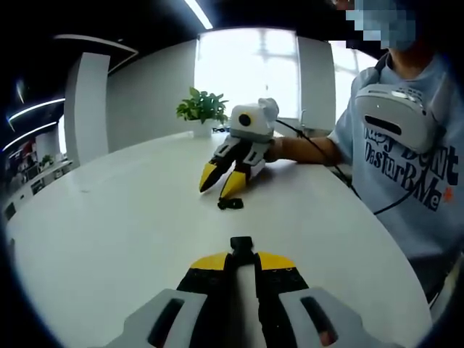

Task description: Snap the two parts of the plastic buckle together until the buckle closes and remains connected.

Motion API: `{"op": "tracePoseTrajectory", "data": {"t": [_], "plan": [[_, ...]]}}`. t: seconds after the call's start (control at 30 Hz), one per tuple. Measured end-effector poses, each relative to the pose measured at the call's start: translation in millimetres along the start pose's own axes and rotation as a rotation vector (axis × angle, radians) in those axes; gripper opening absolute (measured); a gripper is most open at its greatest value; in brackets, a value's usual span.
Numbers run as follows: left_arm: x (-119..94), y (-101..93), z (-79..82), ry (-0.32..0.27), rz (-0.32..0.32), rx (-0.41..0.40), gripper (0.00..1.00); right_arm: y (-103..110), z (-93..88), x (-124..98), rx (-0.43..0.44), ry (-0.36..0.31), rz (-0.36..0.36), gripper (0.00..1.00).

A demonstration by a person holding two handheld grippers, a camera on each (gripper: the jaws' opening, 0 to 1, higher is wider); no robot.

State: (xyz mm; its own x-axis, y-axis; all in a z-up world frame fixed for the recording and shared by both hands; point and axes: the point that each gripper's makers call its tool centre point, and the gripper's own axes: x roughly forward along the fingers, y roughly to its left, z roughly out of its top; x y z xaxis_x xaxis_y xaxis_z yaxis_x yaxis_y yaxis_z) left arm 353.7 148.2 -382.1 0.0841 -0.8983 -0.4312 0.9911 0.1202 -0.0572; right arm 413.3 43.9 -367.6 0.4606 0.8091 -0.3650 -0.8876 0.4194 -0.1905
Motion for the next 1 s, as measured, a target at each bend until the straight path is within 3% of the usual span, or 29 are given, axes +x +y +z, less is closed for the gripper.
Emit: {"op": "tracePoseTrajectory", "data": {"t": [0.13,0.47,0.77,1.0], "plan": [[0.5,-0.1,0.2,0.000,0.001,0.002,0.12,-6.8,1.4,-4.3,-0.002,-0.008,-0.024,0.23],[-0.2,0.4,0.2,0.001,0.002,0.003,0.12,-10.1,13.1,-11.5,0.096,-0.079,0.012,0.23],[-0.4,0.0,0.2,0.002,0.002,0.004,0.12,29.0,7.0,-7.5,0.143,-0.022,0.166,0.23],[-1.3,0.7,0.1,0.001,0.002,0.004,0.12,42.6,5.6,-3.9,0.154,0.000,0.193,0.30]]}}
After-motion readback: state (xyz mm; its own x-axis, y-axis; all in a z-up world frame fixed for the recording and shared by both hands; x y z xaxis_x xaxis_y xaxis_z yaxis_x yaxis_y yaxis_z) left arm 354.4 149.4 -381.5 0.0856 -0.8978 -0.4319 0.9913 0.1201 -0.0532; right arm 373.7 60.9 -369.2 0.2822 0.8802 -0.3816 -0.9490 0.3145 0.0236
